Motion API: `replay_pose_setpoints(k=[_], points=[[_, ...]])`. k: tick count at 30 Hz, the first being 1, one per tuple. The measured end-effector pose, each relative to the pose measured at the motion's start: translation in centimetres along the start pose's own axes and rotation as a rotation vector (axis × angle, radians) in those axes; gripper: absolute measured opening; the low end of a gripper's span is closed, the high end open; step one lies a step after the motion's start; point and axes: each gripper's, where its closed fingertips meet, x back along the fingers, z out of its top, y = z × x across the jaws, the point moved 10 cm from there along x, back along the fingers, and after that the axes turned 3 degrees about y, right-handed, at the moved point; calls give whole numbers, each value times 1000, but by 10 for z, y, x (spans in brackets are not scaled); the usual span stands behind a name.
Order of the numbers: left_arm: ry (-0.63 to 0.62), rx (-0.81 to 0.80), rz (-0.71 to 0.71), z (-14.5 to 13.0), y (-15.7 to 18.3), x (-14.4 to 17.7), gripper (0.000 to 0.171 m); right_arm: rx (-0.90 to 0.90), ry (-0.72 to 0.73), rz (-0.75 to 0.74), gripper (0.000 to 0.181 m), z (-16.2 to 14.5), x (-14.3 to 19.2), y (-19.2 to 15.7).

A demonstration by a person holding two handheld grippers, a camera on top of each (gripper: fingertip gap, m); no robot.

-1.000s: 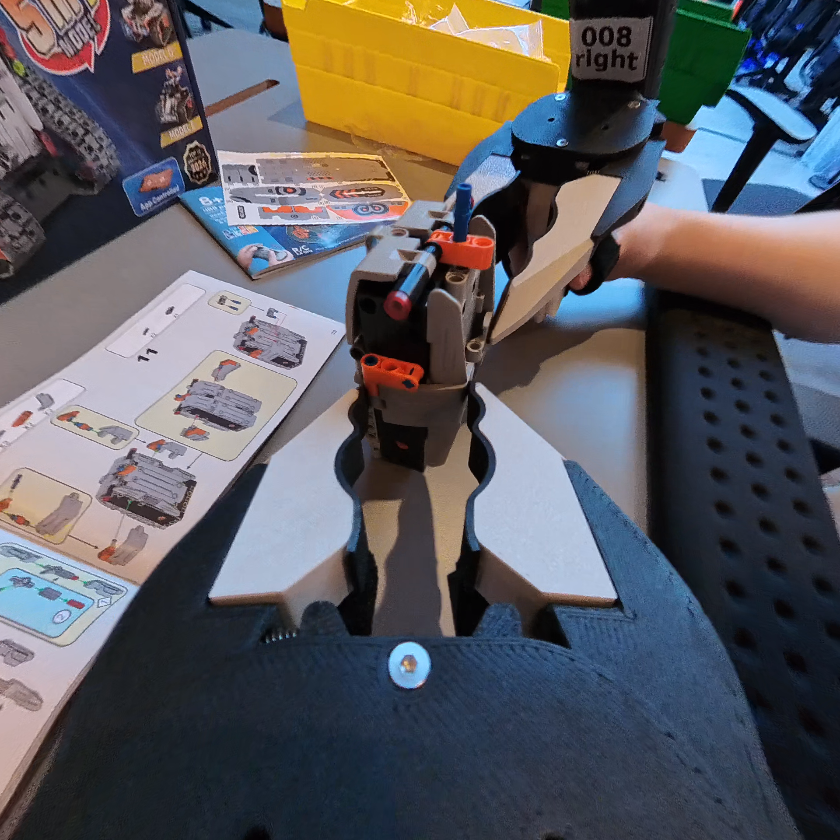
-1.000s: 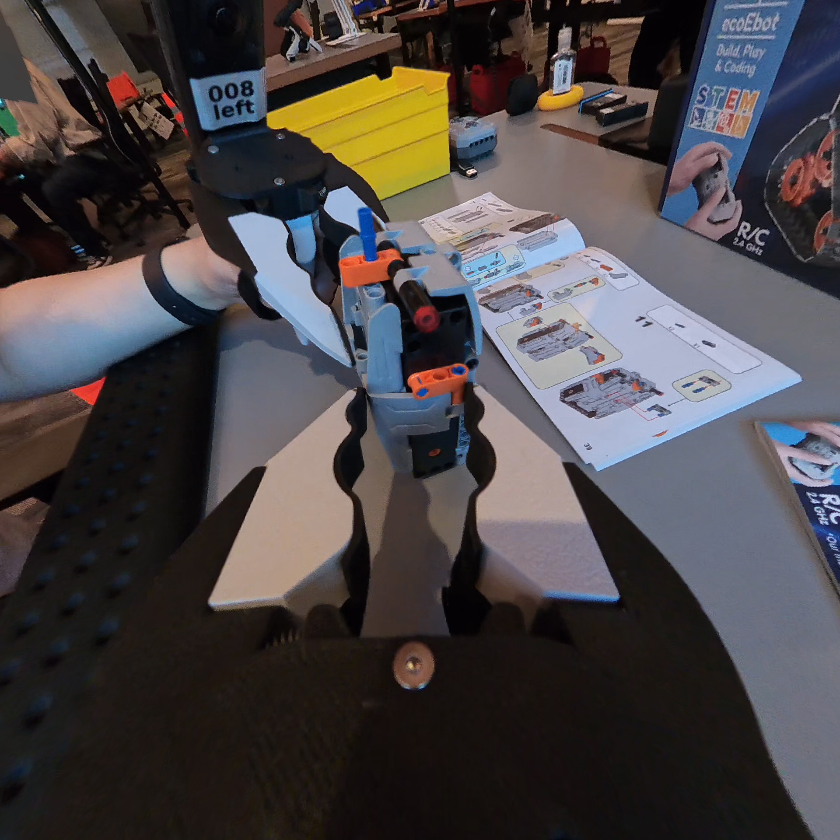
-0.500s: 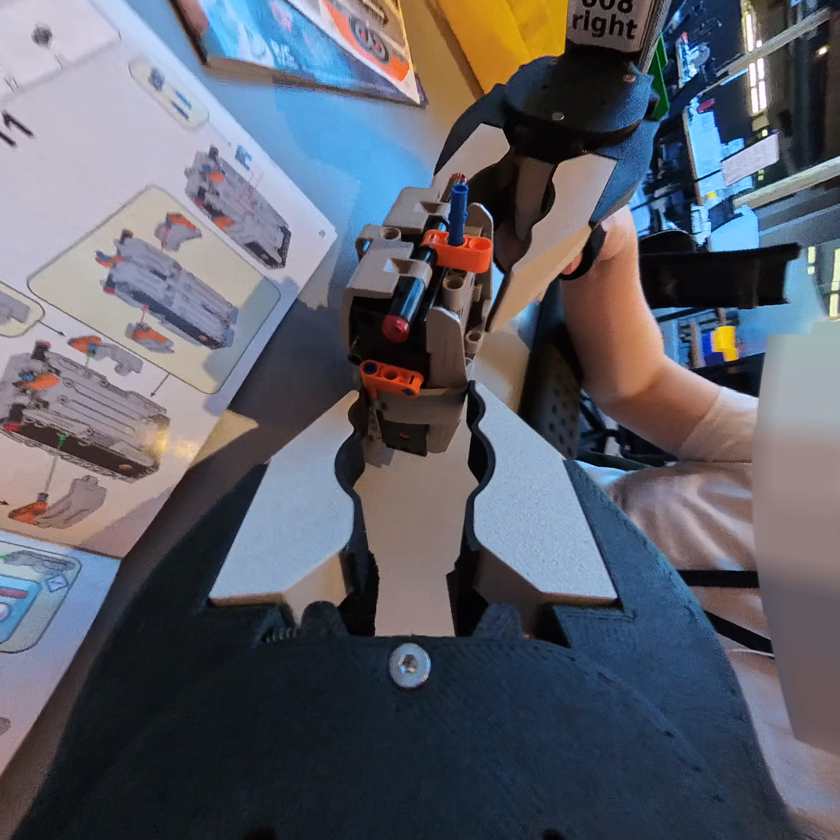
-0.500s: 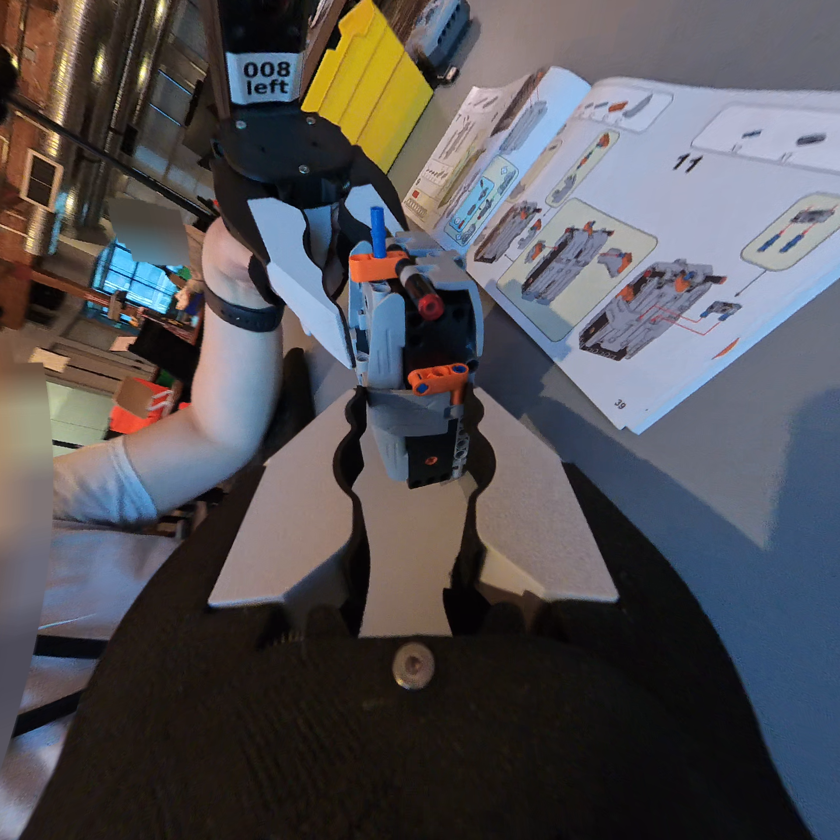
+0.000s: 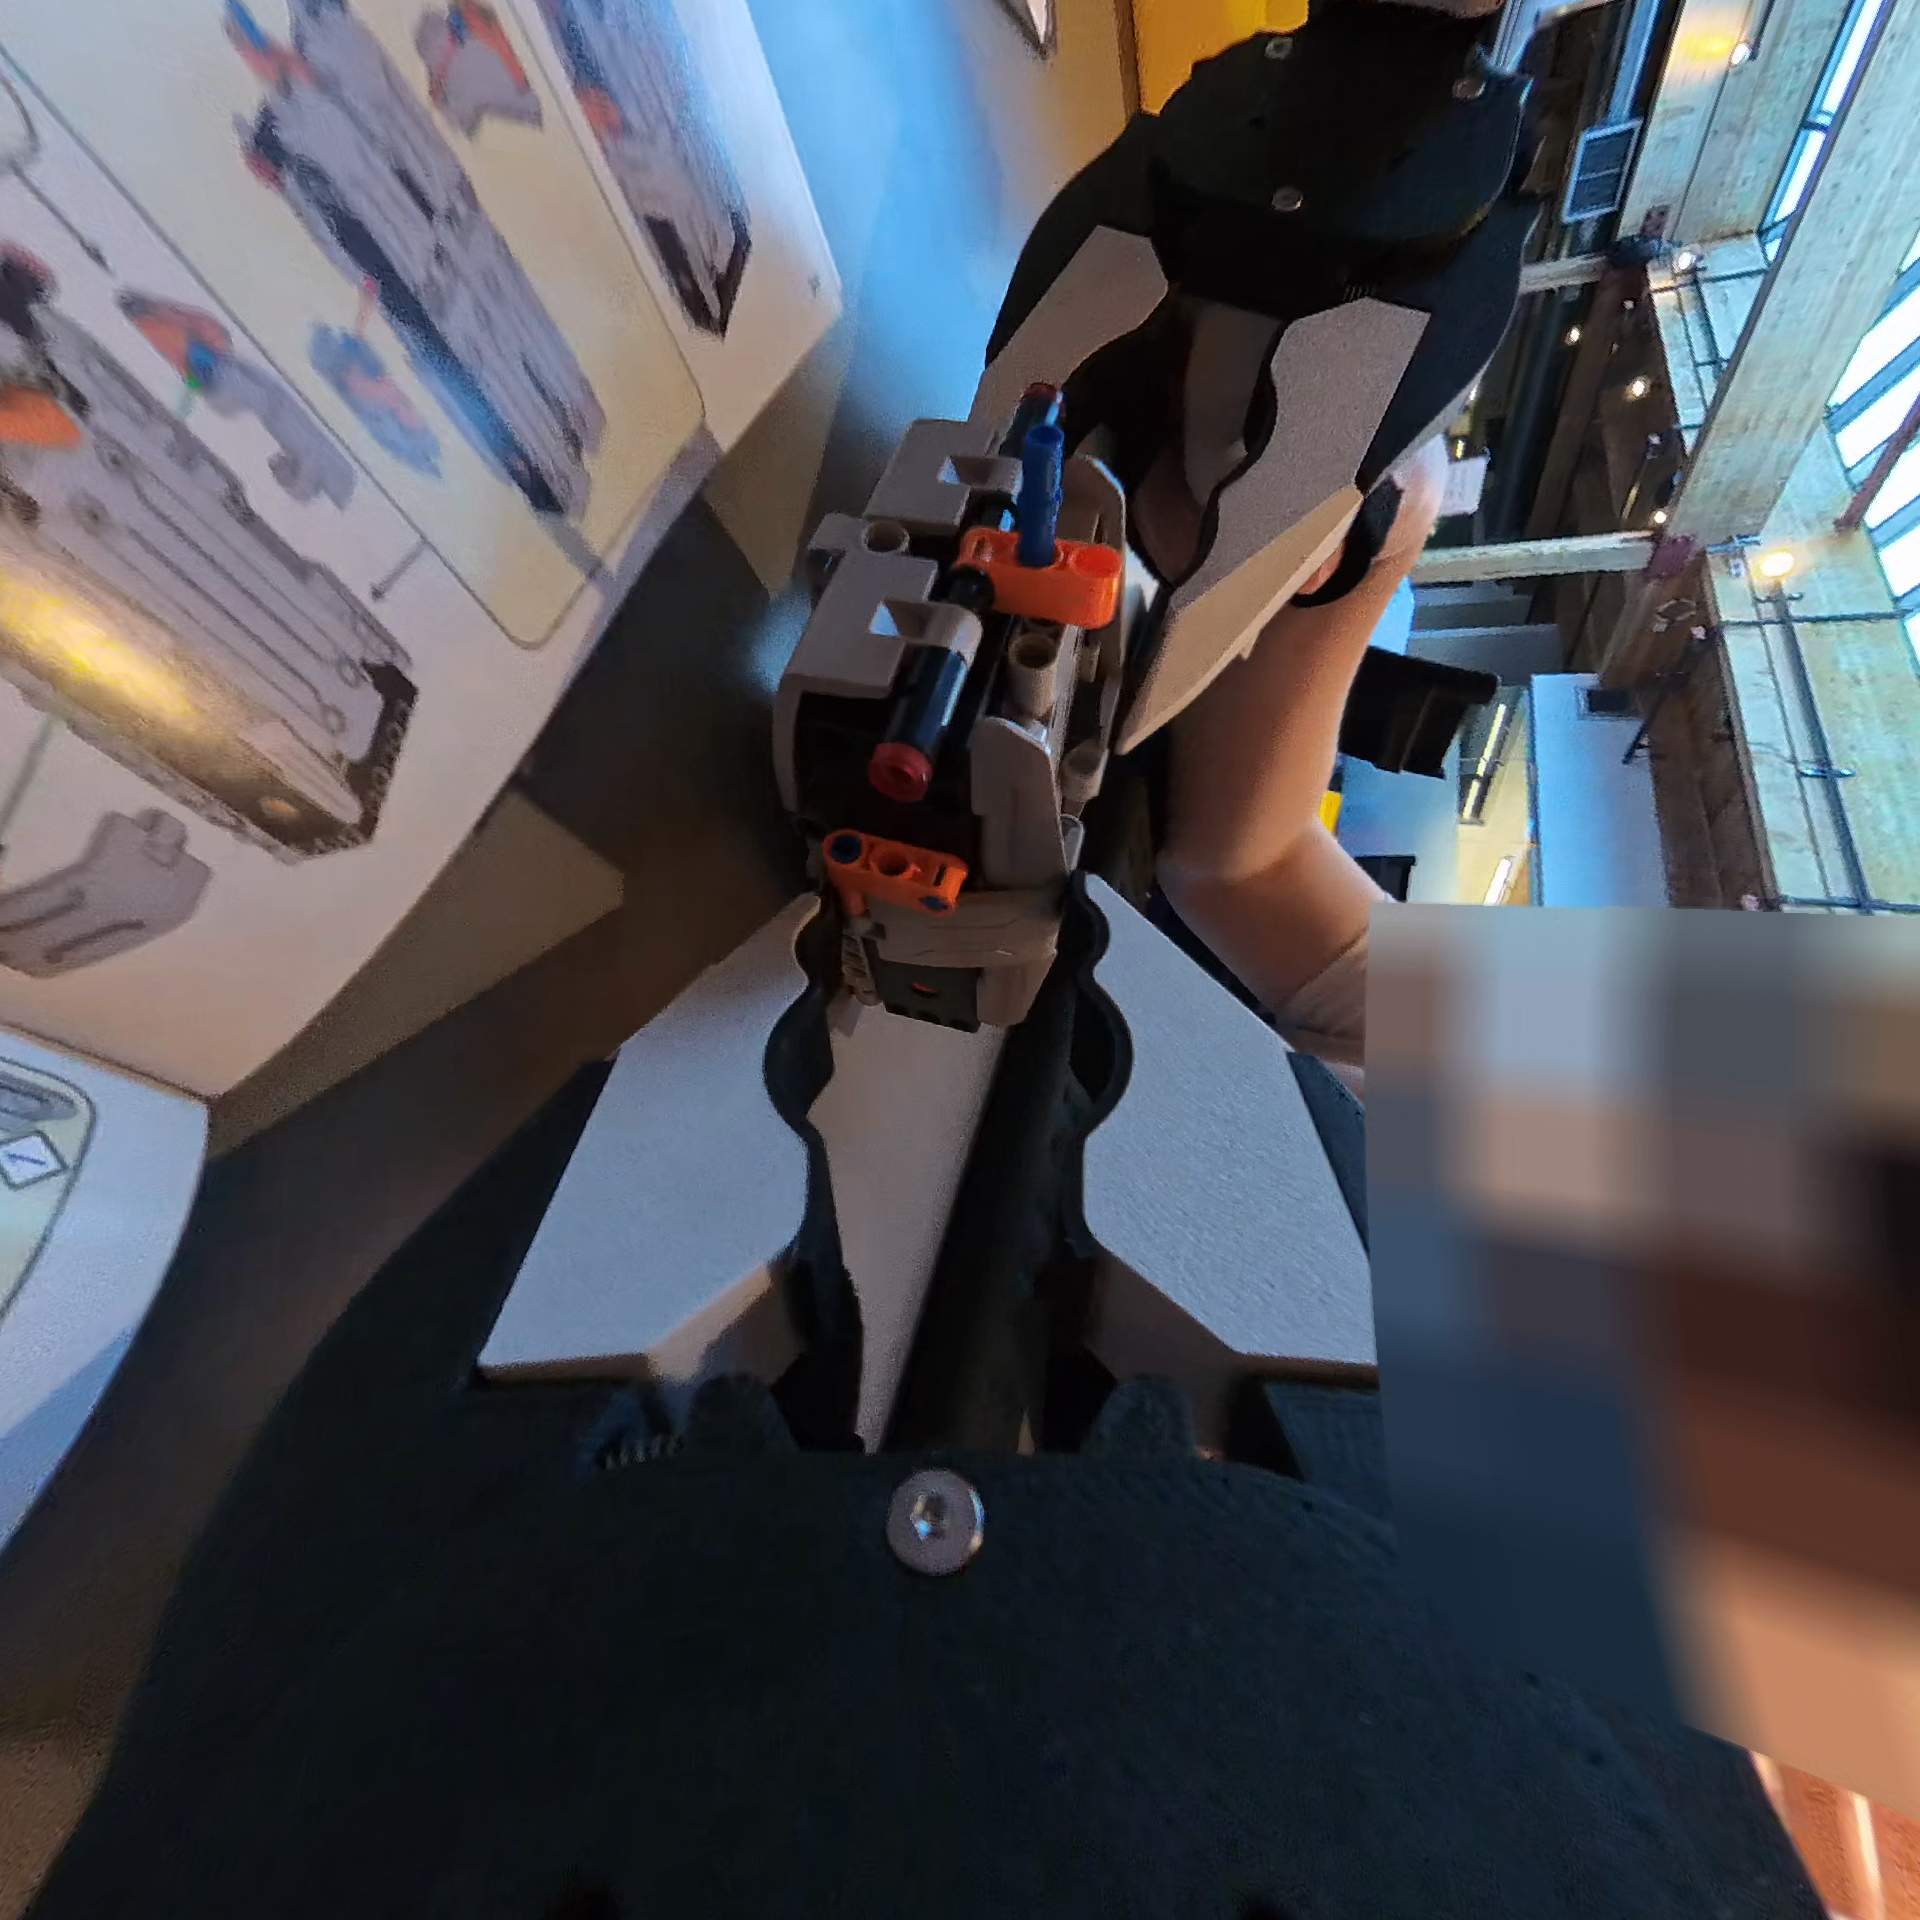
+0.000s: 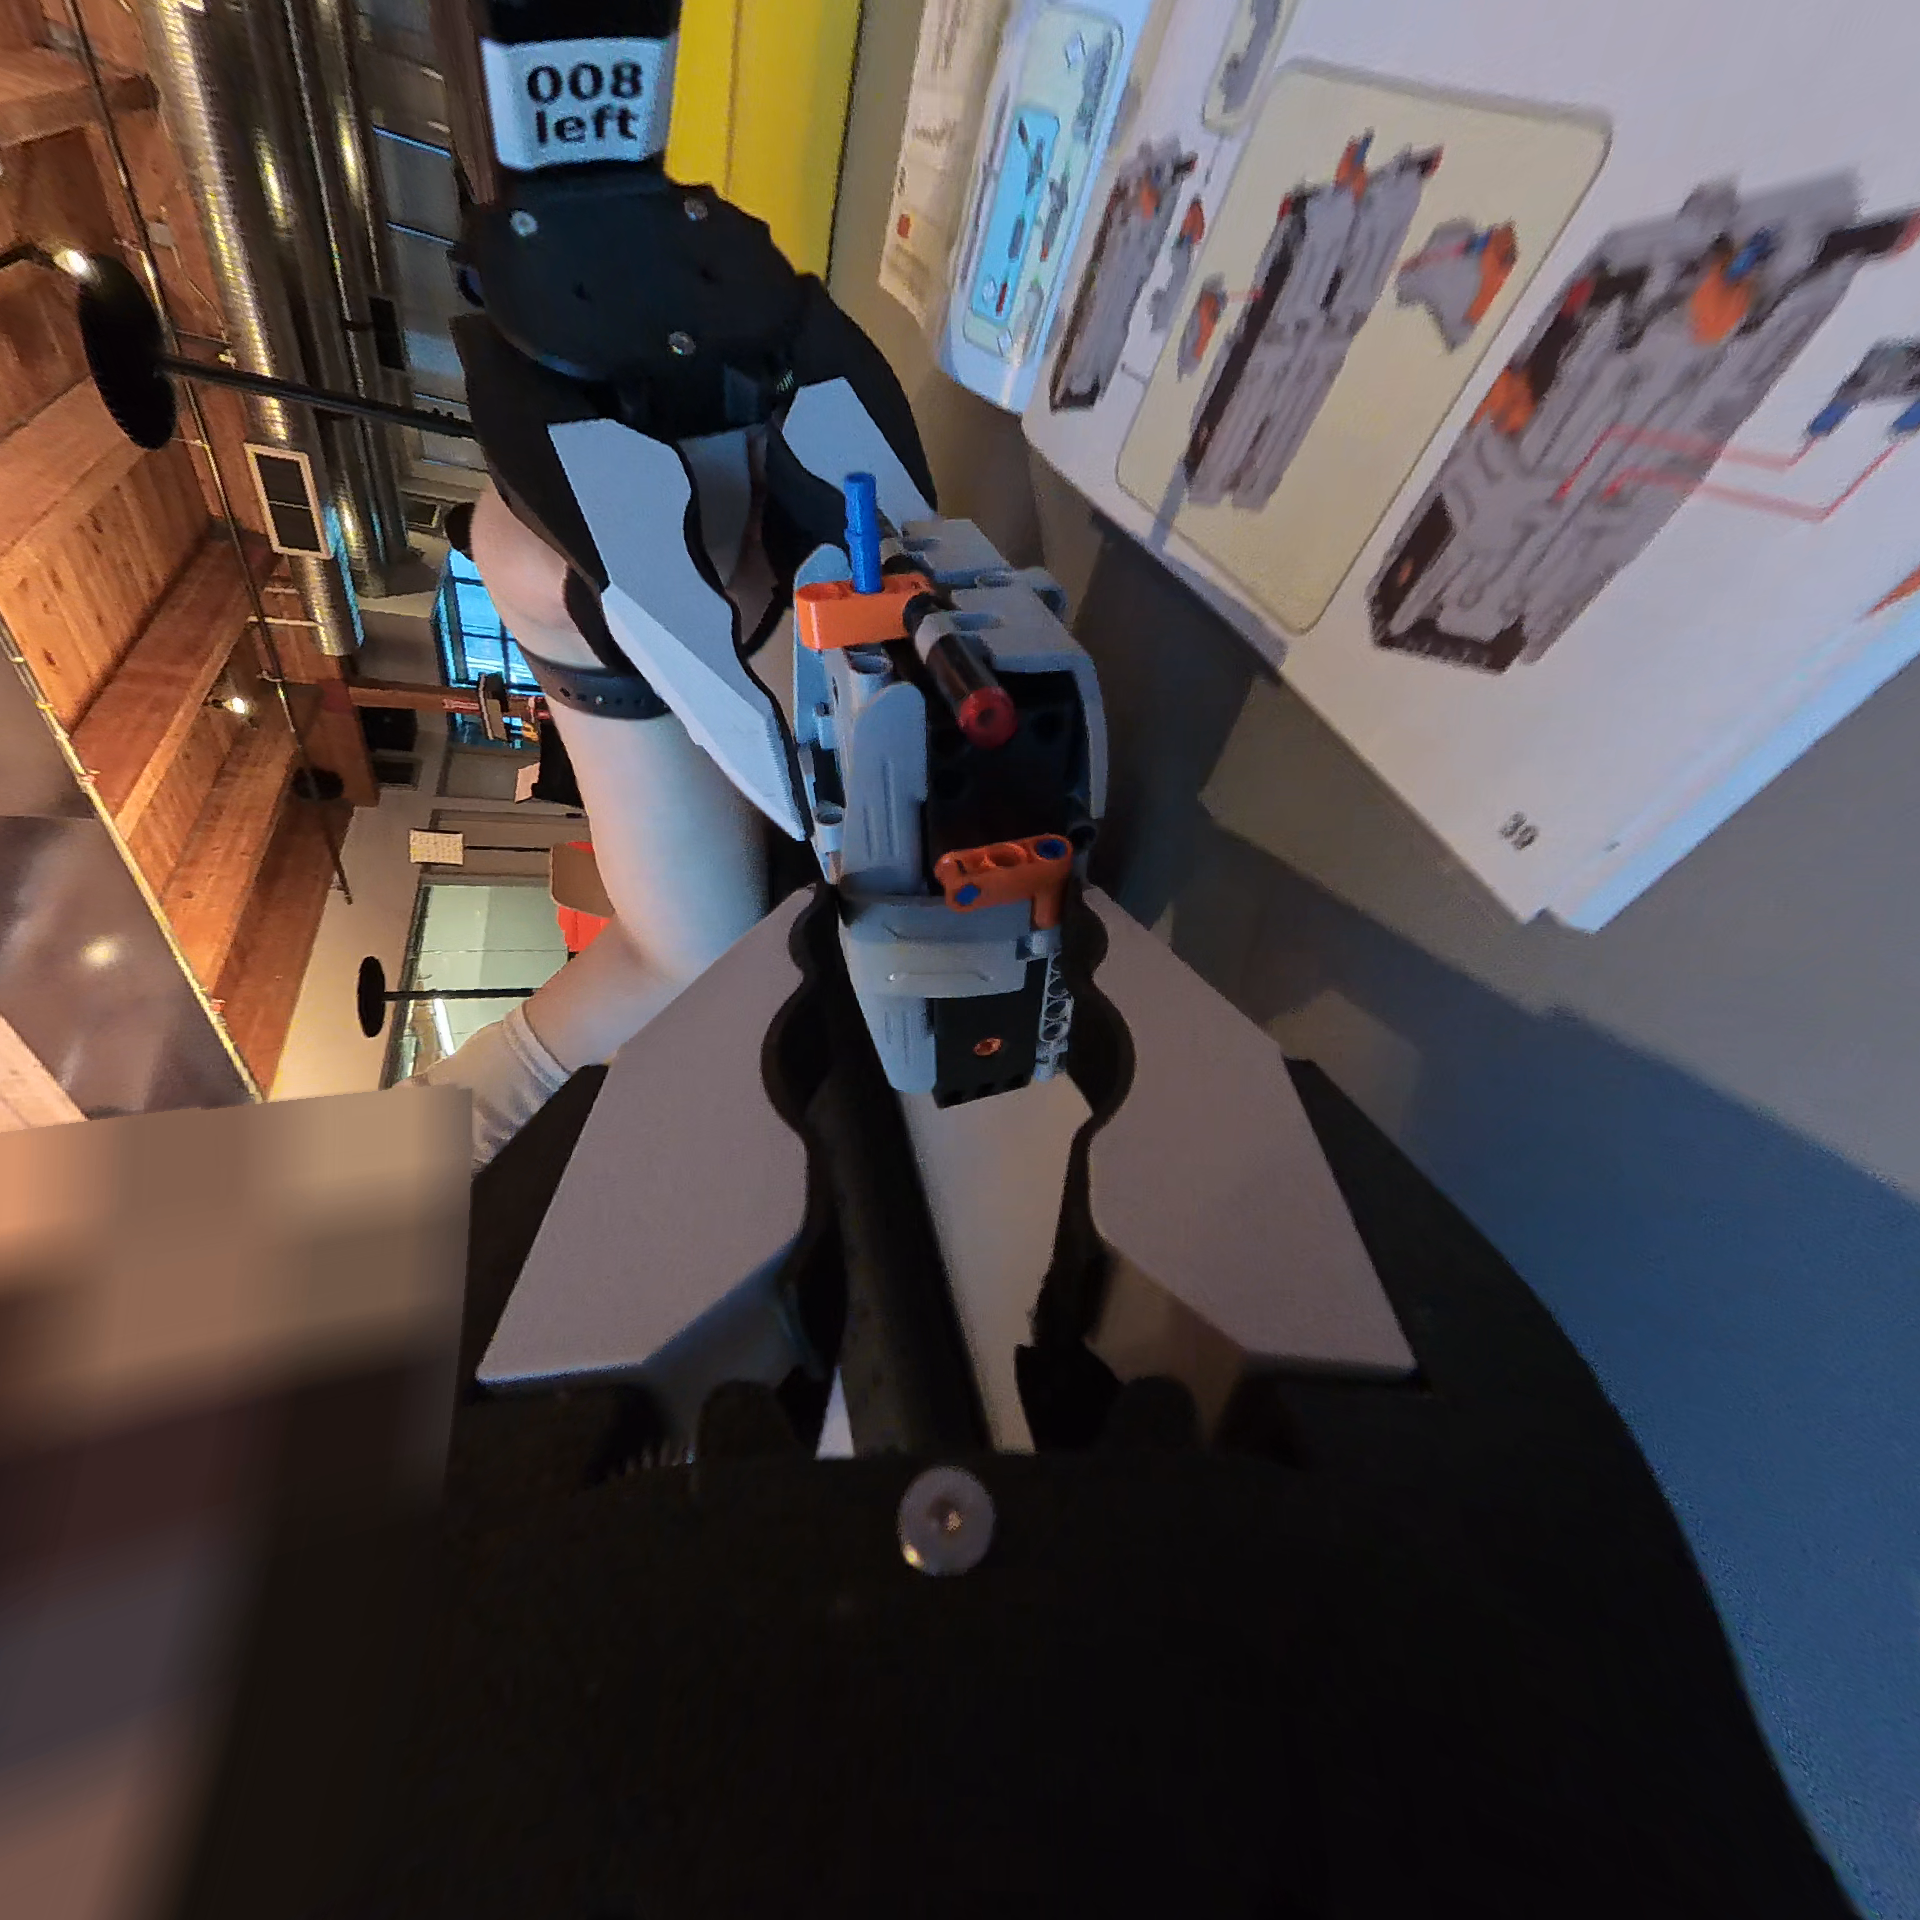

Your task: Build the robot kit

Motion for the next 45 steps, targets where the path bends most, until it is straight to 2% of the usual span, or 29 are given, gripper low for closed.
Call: replay_pose_setpoints(k=[4,13,18,20,25,28,30,33,39,41,45], points=[[-64,34,-28,-7,-2,-4,42,-41,-60,13,42,-7,-5,0],[-76,67,-58,-7,-8,-5,42,-73,-73,31,42,-7,-7,5],[-57,24,-45,-5,-5,-4,42,-24,-45,12,43,-5,-4,2],[-21,-77,-14,-5,3,-1,42,107,0,-16,43,-4,-1,-7],[125,-509,148,-21,33,1,42,571,226,-120,42,-25,8,-34],[177,-728,282,-39,48,-8,42,803,268,-215,42,-47,8,-46],[213,-841,358,-51,54,-16,42,891,276,-252,43,-60,7,-49],[260,-941,446,-65,59,-26,42,989,292,-283,43,-74,7,-48],[270,-1173,652,-84,65,-43,43,1243,311,-420,44,-96,2,-49],[286,-1193,662,-87,65,-44,44,1276,314,-437,48,-100,0,-49],[329,-1135,602,-88,63,-39,49,1236,306,-438,54,-104,0,-46]])
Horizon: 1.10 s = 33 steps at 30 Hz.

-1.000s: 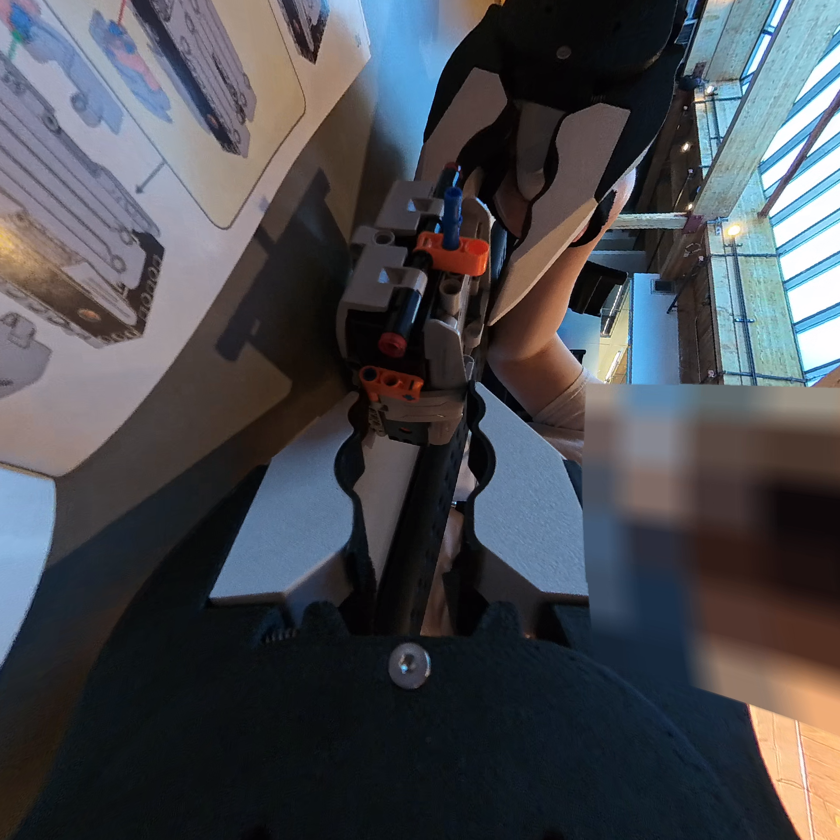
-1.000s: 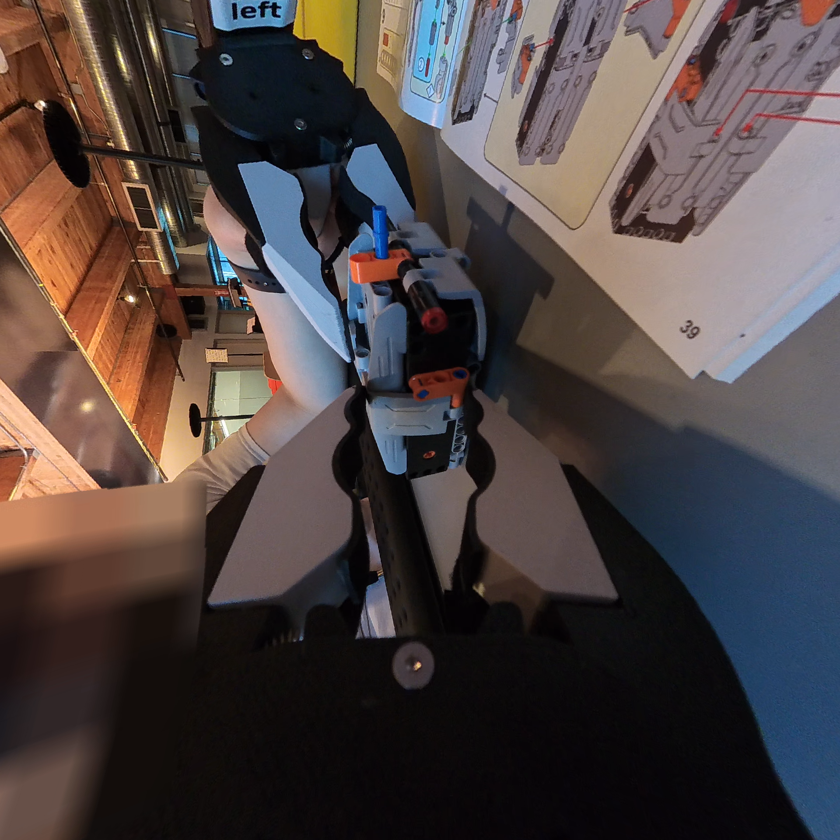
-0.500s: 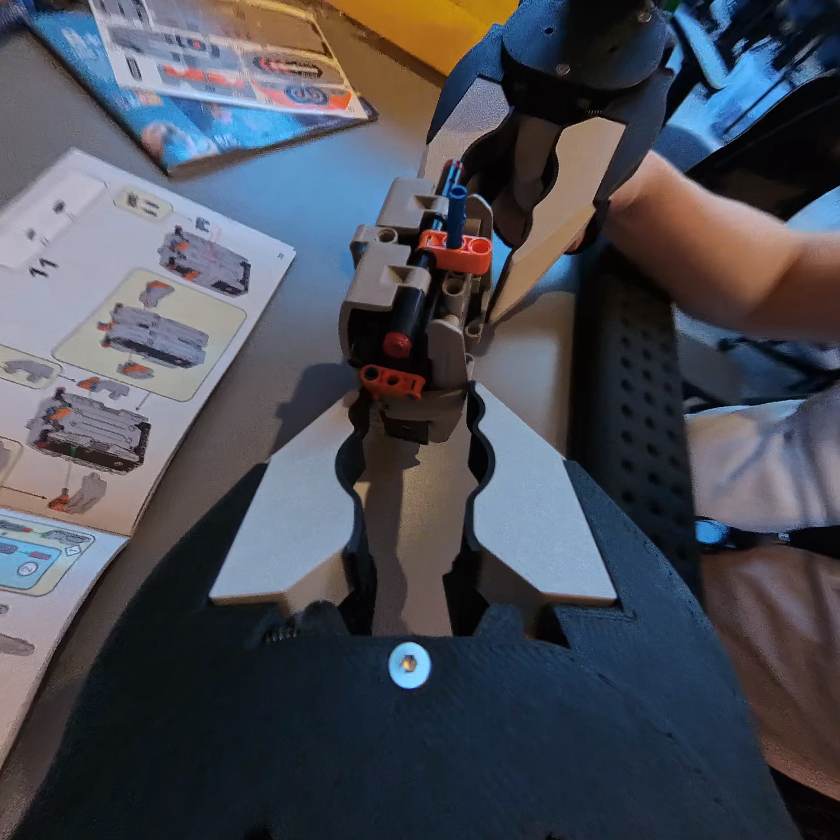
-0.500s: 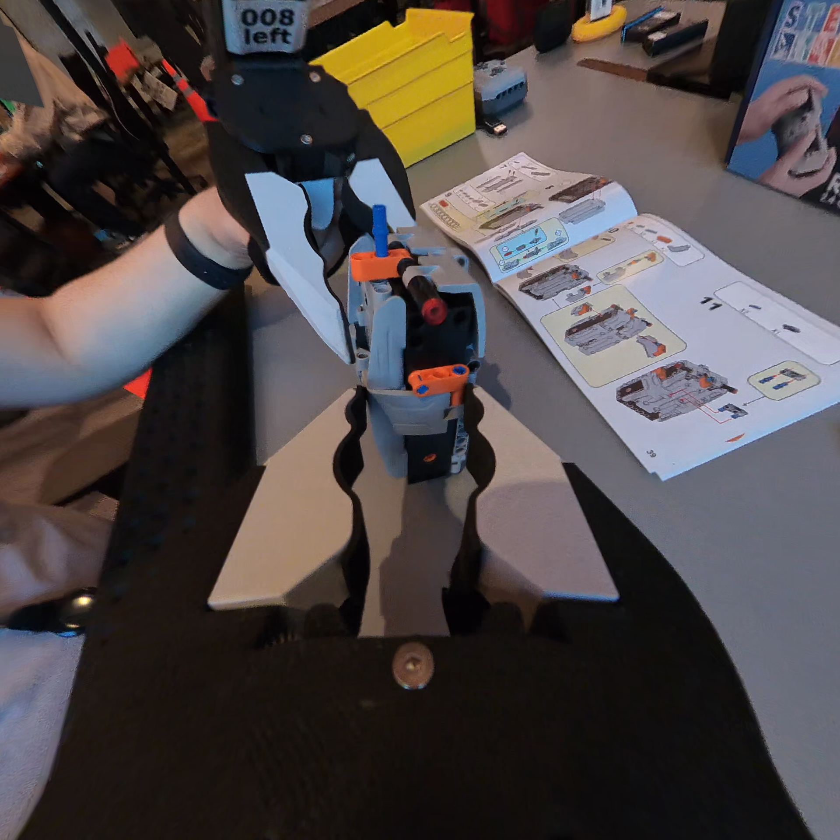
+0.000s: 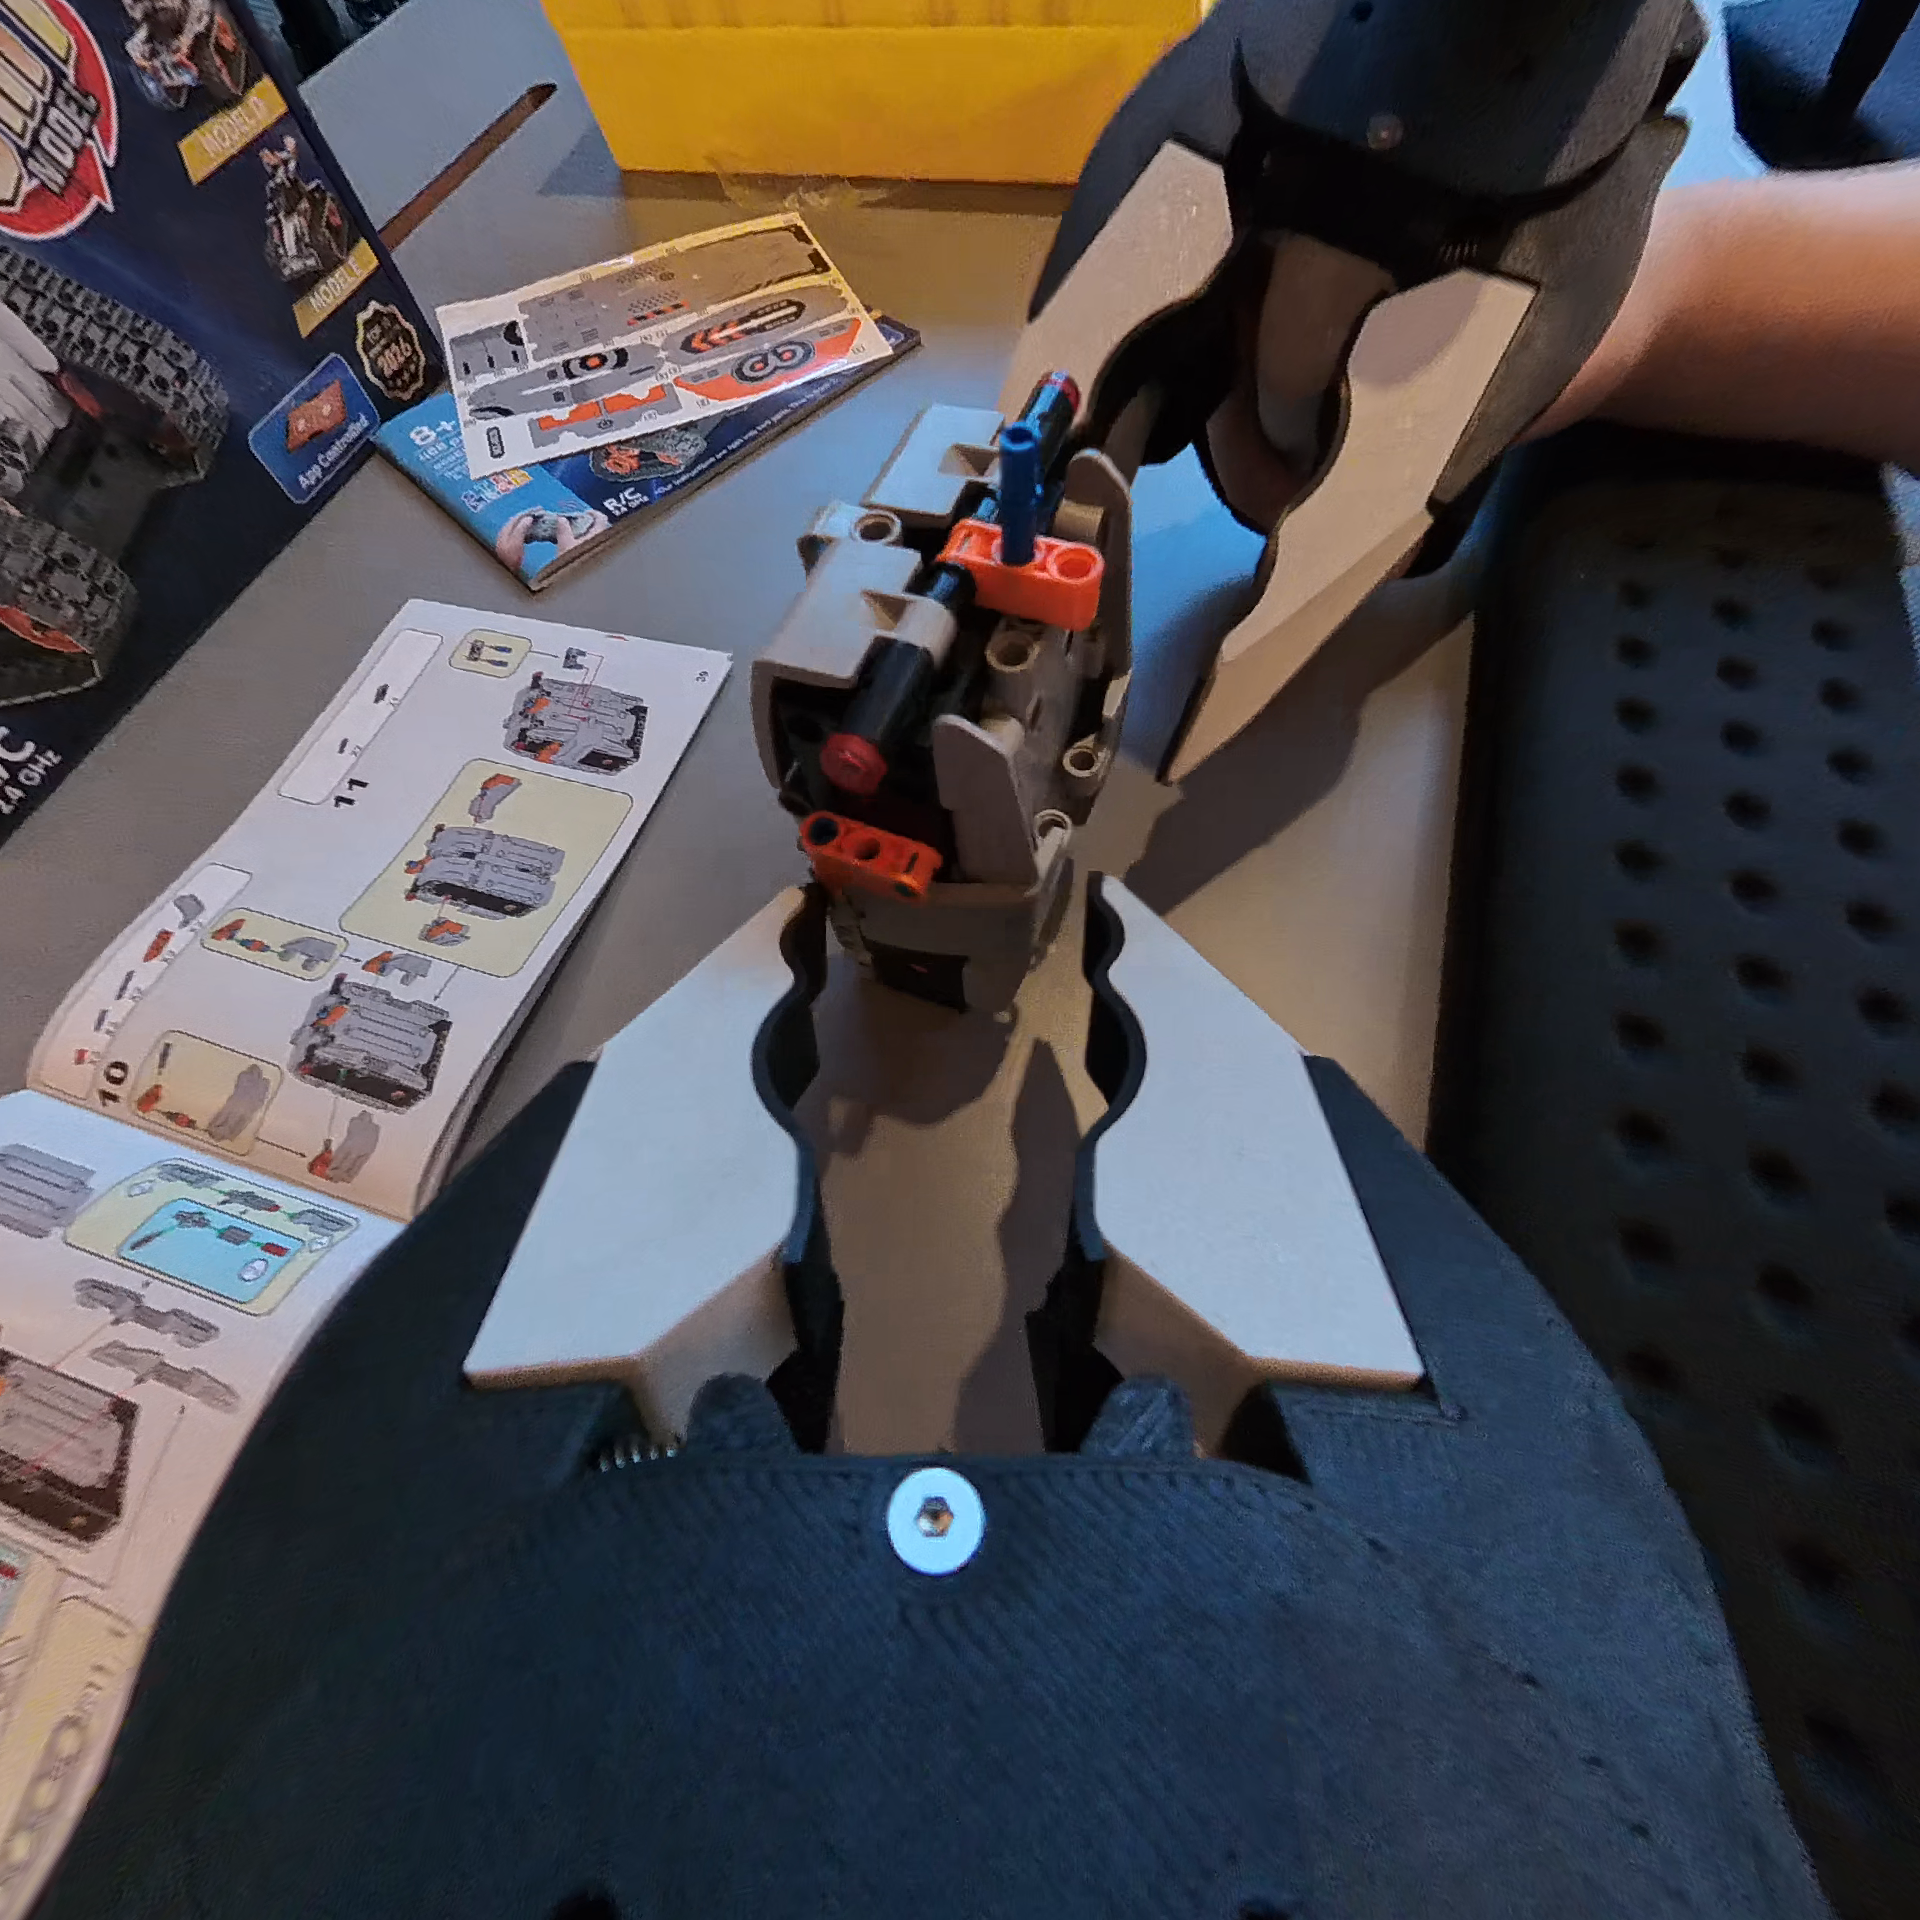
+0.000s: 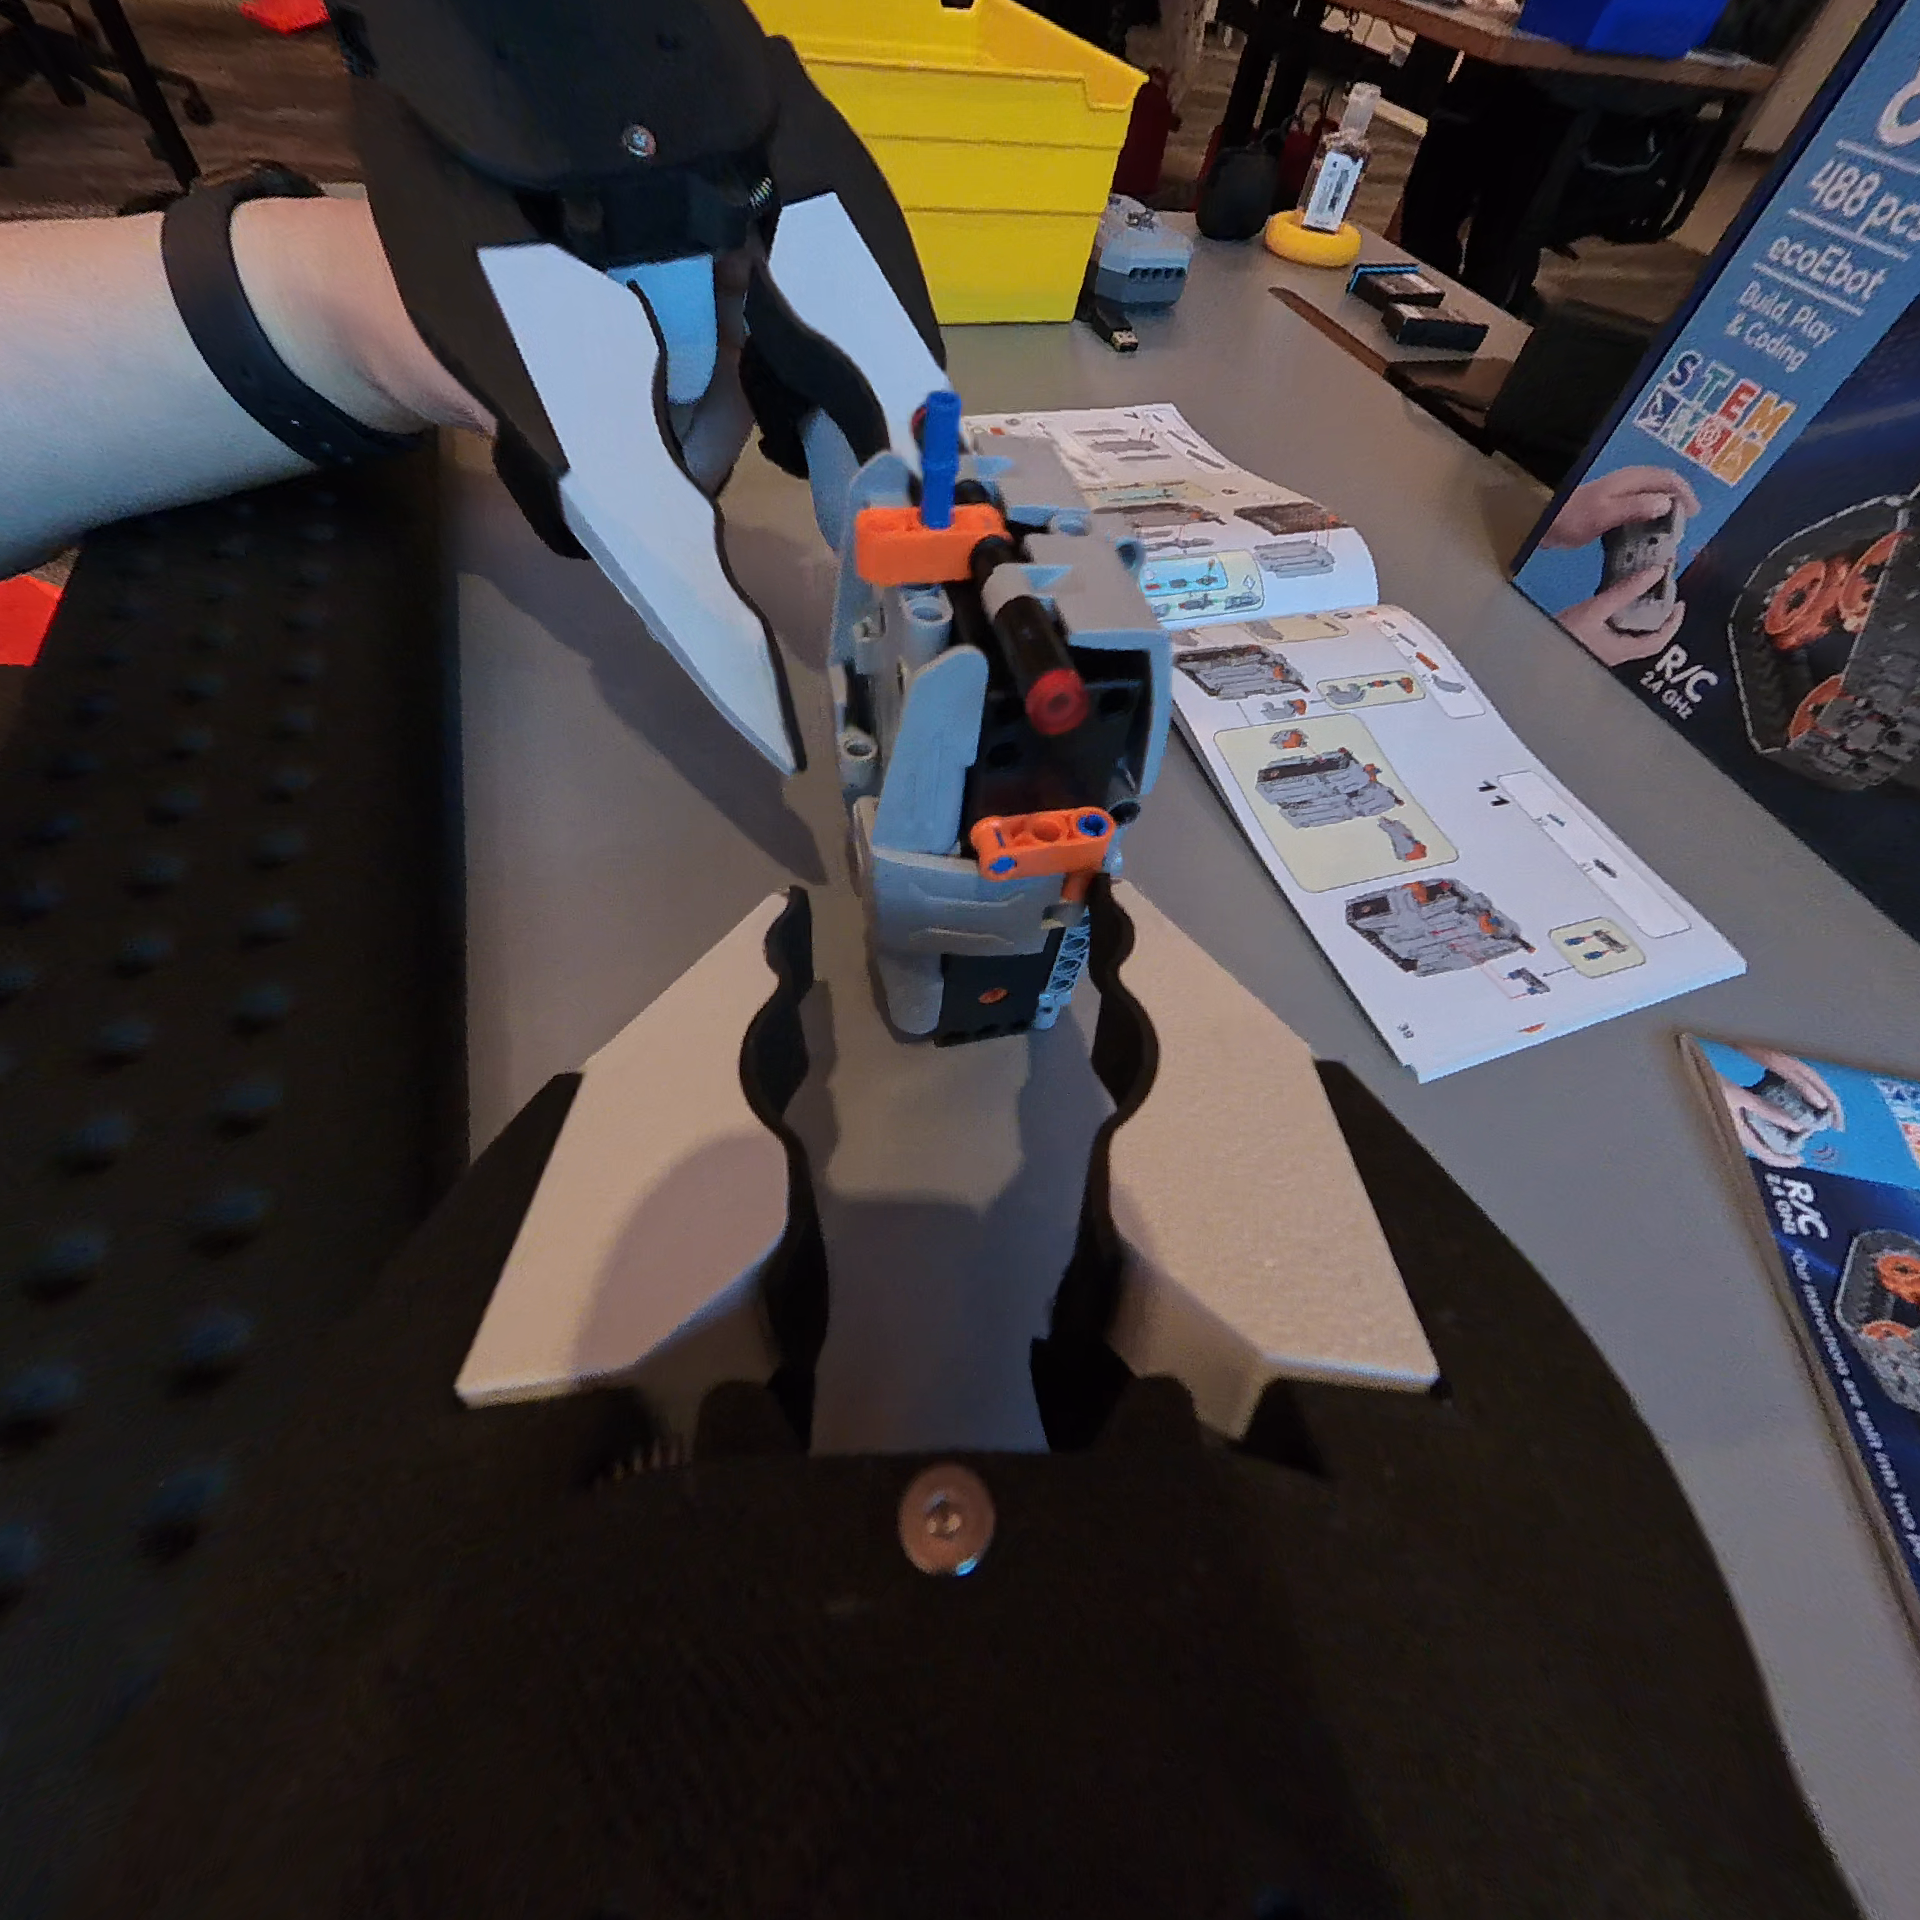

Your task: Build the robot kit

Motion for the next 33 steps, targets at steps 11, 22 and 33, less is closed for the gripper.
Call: replay_pose_setpoints(k=[11,22,33], points=[[72,47,-83,-8,-16,10,37,-108,28,31,39,-2,4,8],[80,5,-9,-7,-11,3,24,-121,20,-15,39,-1,0,8],[78,90,46,-8,-5,7,51,-131,8,25,46,-4,3,11]])
